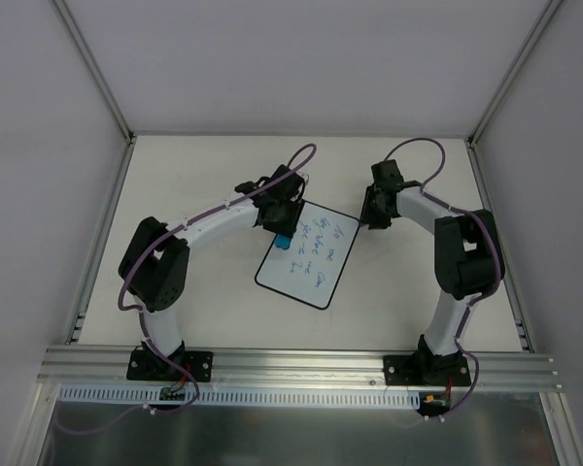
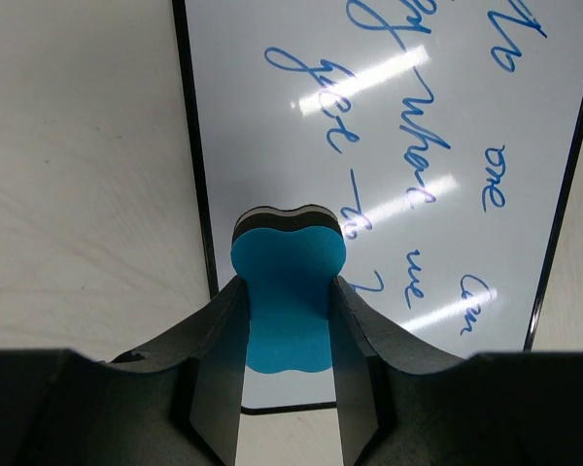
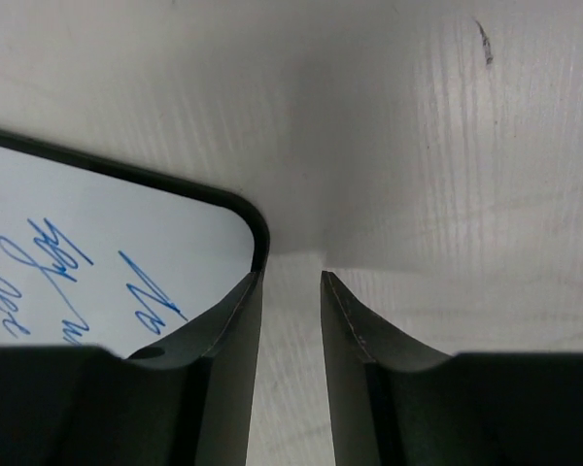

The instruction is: Erase the whiteboard

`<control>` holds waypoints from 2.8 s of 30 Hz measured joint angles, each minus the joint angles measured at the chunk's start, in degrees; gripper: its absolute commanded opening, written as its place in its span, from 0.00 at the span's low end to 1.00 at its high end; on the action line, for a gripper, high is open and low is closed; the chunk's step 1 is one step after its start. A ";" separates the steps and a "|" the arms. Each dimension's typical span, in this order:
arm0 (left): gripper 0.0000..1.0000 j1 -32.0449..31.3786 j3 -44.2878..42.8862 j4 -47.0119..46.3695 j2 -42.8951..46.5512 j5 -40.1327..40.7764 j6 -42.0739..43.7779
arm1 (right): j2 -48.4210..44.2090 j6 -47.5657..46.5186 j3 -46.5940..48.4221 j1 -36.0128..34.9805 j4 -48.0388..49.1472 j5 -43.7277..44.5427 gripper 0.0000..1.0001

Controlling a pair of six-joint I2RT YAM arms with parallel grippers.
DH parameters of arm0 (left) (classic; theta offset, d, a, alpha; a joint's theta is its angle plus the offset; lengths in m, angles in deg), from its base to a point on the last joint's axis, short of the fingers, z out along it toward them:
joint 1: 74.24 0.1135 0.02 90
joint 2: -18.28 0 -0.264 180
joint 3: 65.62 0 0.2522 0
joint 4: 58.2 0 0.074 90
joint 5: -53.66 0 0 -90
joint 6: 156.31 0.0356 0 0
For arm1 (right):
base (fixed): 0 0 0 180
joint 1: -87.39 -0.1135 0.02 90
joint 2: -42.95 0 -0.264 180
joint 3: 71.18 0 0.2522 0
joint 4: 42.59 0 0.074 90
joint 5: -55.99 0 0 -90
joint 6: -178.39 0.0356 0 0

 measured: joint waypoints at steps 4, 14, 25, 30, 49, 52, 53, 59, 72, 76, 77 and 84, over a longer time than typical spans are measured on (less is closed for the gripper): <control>0.25 0.35 -2.71 -0.20 -3.17 -0.96 1.75 | 2.43 -0.02 0.94 0.52 0.24 -1.14 0.33; 0.25 1.92 -6.73 -0.42 -6.99 -2.89 3.23 | 3.48 0.07 1.49 0.55 2.23 -4.20 0.32; 0.24 3.04 -9.53 -0.48 -10.62 -3.89 4.22 | 4.24 1.66 1.81 0.57 3.30 -4.76 0.20; 0.24 3.41 -12.17 -0.44 -14.78 -4.79 4.31 | 4.31 2.99 1.31 0.52 4.61 -5.03 0.15; 0.05 3.61 -19.17 -0.61 -22.36 -5.35 4.87 | 4.22 3.82 0.39 0.35 7.10 -5.68 0.00; 0.03 3.32 -18.34 -1.31 -22.14 -5.38 4.83 | 4.13 3.80 0.37 0.24 7.13 -5.42 0.00; 0.02 3.08 -17.94 -1.62 -21.97 -5.27 4.70 | 4.11 3.80 0.37 0.17 7.10 -5.25 0.00; 0.00 -0.09 -14.95 -2.91 -20.52 -5.09 3.58 | 4.02 3.67 0.37 -0.13 7.06 -4.46 0.00; 0.00 -4.63 -7.34 -2.45 -15.06 -8.11 0.04 | 4.00 3.61 0.37 -1.09 7.13 -4.72 0.00; 0.00 -3.21 -6.73 -1.46 -14.45 -8.24 -2.62 | 4.00 3.56 0.37 -1.40 7.23 -4.72 0.00; 0.00 -2.29 -6.73 -0.98 -14.36 -8.24 -3.32 | 4.00 3.56 0.37 -1.44 7.26 -4.72 0.00; 0.00 3.82 -9.62 2.58 -15.21 -4.66 -3.63 | 3.87 3.34 -0.02 -2.01 7.89 -4.42 0.00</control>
